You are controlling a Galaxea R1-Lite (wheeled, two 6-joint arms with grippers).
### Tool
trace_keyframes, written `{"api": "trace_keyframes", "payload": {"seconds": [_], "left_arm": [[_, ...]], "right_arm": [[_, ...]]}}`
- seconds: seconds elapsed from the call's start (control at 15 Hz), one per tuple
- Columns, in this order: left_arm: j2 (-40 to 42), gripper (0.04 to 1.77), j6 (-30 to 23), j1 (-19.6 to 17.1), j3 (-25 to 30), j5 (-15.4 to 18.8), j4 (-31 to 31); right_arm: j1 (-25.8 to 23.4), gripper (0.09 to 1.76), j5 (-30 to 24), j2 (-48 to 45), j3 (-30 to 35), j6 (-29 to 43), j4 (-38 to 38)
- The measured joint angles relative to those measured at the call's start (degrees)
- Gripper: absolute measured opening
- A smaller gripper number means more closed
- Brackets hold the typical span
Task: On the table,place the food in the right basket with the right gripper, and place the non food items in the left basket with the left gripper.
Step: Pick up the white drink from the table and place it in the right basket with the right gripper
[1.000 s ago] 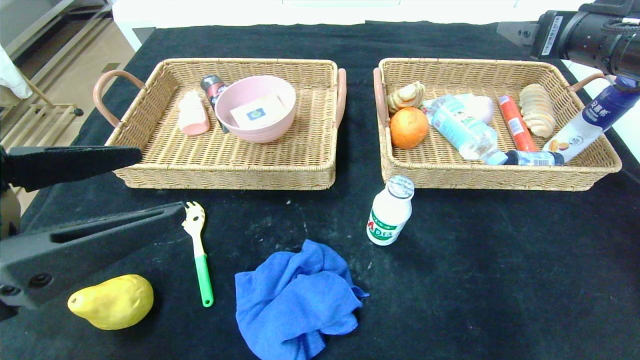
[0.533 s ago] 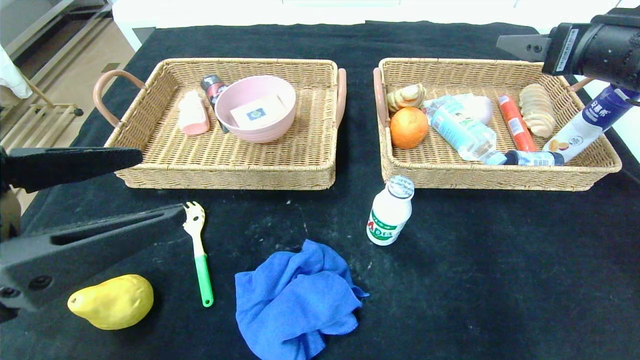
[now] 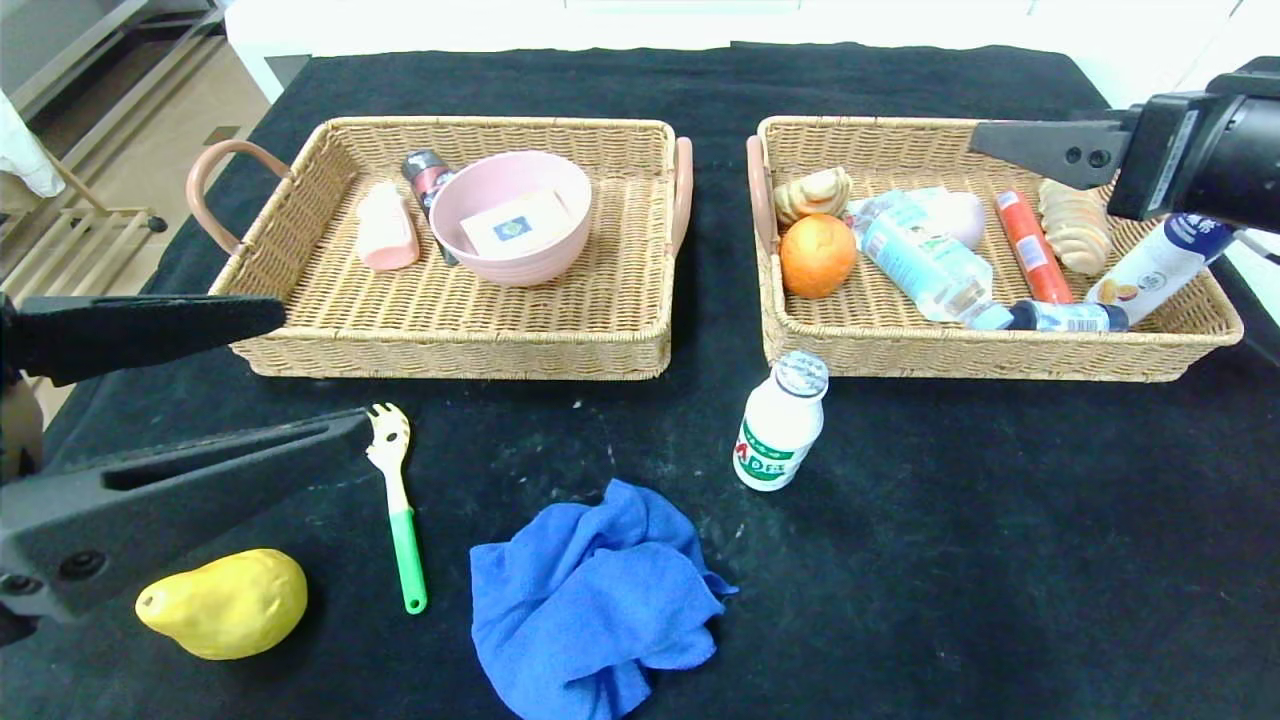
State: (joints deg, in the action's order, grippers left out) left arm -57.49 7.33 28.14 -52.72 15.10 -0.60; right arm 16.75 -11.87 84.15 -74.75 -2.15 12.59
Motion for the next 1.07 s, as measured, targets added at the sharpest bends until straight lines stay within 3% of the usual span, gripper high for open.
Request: {"api": "trace_keyframes", "payload": {"seconds": [0.47,1.07], "left_arm": [[0.0,1.72,0.0,0.0,0.0,0.1,0.0],[0.3,1.72,0.0,0.0,-0.1,0.1,0.0]], "right_arm": [[8.0,1.70,0.4,-3.2,6.0,-2.6,0.2],[13.8,1.70,0.5,-5.7,14.1,-10.0,1.2]]}}
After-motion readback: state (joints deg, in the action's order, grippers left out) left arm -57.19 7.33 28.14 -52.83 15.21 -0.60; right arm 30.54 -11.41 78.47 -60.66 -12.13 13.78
